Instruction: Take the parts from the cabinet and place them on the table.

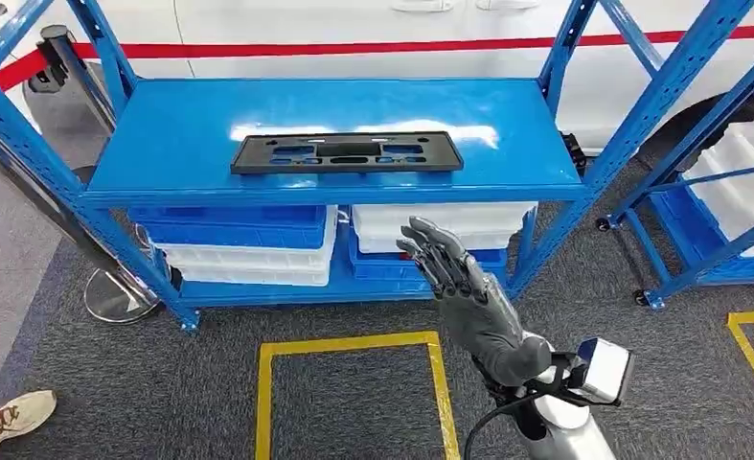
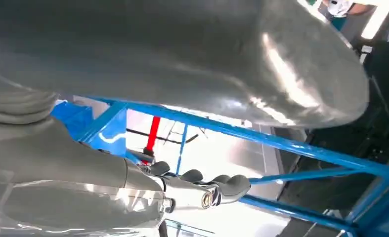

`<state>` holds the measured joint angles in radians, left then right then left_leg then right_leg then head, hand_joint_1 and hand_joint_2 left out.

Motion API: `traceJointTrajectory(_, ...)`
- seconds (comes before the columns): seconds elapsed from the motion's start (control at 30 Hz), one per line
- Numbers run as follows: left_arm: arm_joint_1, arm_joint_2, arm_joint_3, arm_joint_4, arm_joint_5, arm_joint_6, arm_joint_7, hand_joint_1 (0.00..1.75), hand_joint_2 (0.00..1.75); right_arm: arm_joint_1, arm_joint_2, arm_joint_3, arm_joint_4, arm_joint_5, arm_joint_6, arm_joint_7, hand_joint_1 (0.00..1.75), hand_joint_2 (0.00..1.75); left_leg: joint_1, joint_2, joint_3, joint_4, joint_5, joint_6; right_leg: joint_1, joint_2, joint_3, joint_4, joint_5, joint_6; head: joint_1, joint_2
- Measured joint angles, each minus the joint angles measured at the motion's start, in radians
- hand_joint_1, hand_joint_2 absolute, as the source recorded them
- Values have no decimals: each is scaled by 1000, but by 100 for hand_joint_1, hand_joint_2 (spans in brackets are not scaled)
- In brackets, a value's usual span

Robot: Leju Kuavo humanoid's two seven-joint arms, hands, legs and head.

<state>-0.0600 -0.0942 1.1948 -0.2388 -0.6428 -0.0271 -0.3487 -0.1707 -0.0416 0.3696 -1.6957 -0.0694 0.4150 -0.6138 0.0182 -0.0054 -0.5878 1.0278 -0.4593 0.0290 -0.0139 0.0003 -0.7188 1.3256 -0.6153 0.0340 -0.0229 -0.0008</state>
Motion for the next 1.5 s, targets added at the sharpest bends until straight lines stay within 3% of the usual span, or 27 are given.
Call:
traceJointTrajectory(0.03,1,0,0,0,0,0,8,0,0,2,0,0,3,3,-1,0,0,0,-1,-1,4,0,-3,0,0,0,-18,19,11,-1,0,0)
traceJointTrajectory(0.07,3,0,2,0,0,4,19,0,0,4,0,1,5,3,-5,0,0,0,-2,-1,10,0,-7,-1,1,0,-11,-13,48,-5,0,0)
traceJointTrajectory(0.13,7,-1,3,0,0,12,37,0,0,4,0,2,6,3,-9,-3,0,0,-5,-3,28,0,-17,-3,4,0,64,-185,156,-20,1,0)
traceJointTrajectory(0.17,9,-2,5,0,-2,19,44,0,0,4,-1,2,6,3,-11,-5,0,0,-4,-3,32,-2,-22,-5,12,0,101,-272,191,-33,0,0)
traceJointTrajectory(0.2,10,-6,7,1,-3,24,50,0,0,6,-2,2,7,3,-16,-5,0,0,-11,-3,35,-2,-26,-11,15,-1,114,-284,171,-37,-3,0)
traceJointTrajectory(0.3,15,-6,8,1,-11,33,57,0,0,22,-6,2,7,11,-24,-25,0,0,-5,-2,39,-11,-30,-28,21,2,115,-299,166,-44,1,0)
traceJointTrajectory(0.37,20,-4,8,0,-24,40,63,0,0,38,-9,2,6,17,-28,-40,0,0,-7,0,49,-5,-41,-39,7,1,142,-328,172,-47,0,0)
traceJointTrajectory(0.43,22,-2,8,0,-30,42,71,0,0,44,-11,2,6,18,-34,-47,0,0,-7,0,-4,105,-93,-47,6,0,157,-335,165,-56,-2,0)
traceJointTrajectory(0.5,26,-2,8,0,-39,42,81,0,0,57,-14,1,7,19,-35,-48,0,0,-5,0,-102,271,-150,-53,8,-2,167,-334,152,-59,-1,0)
traceJointTrajectory(0.53,29,-2,8,0,-39,42,84,0,0,62,-14,1,8,19,-35,-49,0,0,-4,1,-132,310,-150,-56,8,-1,172,-333,147,-60,-2,0)
traceJointTrajectory(0.57,32,0,8,0,-41,42,86,0,0,64,-15,1,8,19,-35,-50,0,0,-4,1,-139,303,-127,-57,8,1,180,-331,140,-59,-2,0)
traceJointTrajectory(0.6,34,0,8,0,-41,43,87,0,0,65,-15,1,9,19,-35,-51,0,0,-4,1,-124,252,-80,-58,7,3,189,-329,132,-56,-2,0)
traceJointTrajectory(0.67,33,3,8,0,-45,45,92,0,0,67,-16,1,9,19,-37,-52,0,0,-2,2,-45,68,37,-55,6,5,216,-326,110,-49,-2,0)
traceJointTrajectory(0.73,31,4,8,0,-49,45,96,0,0,67,-16,1,10,21,-42,-51,0,0,-6,0,-10,4,16,-34,14,7,217,-318,93,-34,-3,0)
traceJointTrajectory(0.8,31,4,8,0,-52,45,98,0,0,67,-16,1,9,21,-45,-45,0,0,-9,-1,-15,3,12,-21,14,6,221,-318,96,-26,-1,0)
traceJointTrajectory(0.87,33,4,8,0,-53,45,98,0,0,68,-16,1,7,23,-51,-36,0,0,-4,-1,2,-6,8,-8,12,5,223,-308,86,-15,-1,0)
traceJointTrajectory(0.9,33,5,8,0,-53,45,98,0,0,66,-16,0,5,22,-52,-37,0,0,-3,0,11,-8,4,-2,9,4,206,-268,74,-10,3,0)
traceJointTrajectory(1.0,31,6,8,0,-53,45,98,0,0,71,-16,0,6,23,-52,-37,0,0,-5,-1,25,-10,-10,5,6,4,67,-52,-5,-2,3,0)
traceJointTrajectory(1.03,32,6,8,0,-53,44,99,0,0,73,-16,0,6,23,-52,-36,0,0,-5,-1,33,-10,-18,5,5,4,21,-2,-12,-3,3,0)
traceJointTrajectory(1.07,32,6,8,0,-53,42,100,0,0,73,-16,0,6,23,-52,-36,0,0,-6,-2,43,-10,-26,4,5,4,6,-7,10,-4,3,0)
traceJointTrajectory(1.1,33,6,8,0,-53,41,100,0,0,73,-17,0,6,23,-51,-36,0,0,-6,-3,56,-10,-35,2,5,4,12,-50,54,-8,3,0)
traceJointTrajectory(1.17,32,6,8,0,-53,37,100,0,0,73,-16,0,6,23,-51,-35,0,0,-6,-3,88,-11,-55,-4,9,4,65,-221,185,-21,4,0)
traceJointTrajectory(1.2,34,5,8,0,-53,36,100,0,0,73,-17,0,6,23,-51,-35,0,0,-5,-3,94,-14,-63,-7,13,3,79,-276,215,-29,5,0)
traceJointTrajectory(1.23,31,4,8,0,-54,35,100,0,0,72,-17,1,7,23,-51,-34,0,0,-7,-5,98,-14,-68,-14,22,0,78,-276,173,-31,1,0)
traceJointTrajectory(1.33,26,5,8,0,-56,33,95,0,0,71,-18,1,6,24,-40,-28,0,0,-10,-2,113,-10,-65,-37,21,5,96,-305,180,-51,5,0)
traceJointTrajectory(1.4,24,5,8,0,-56,33,94,0,0,70,-16,2,6,24,-36,-24,0,0,-8,0,111,26,-85,-40,14,5,131,-317,176,-61,6,0)
traceJointTrajectory(1.5,21,5,8,0,-59,32,93,0,0,68,-17,3,7,25,-33,-20,0,0,-6,0,-13,227,-173,-49,17,3,149,-318,155,-71,3,0)
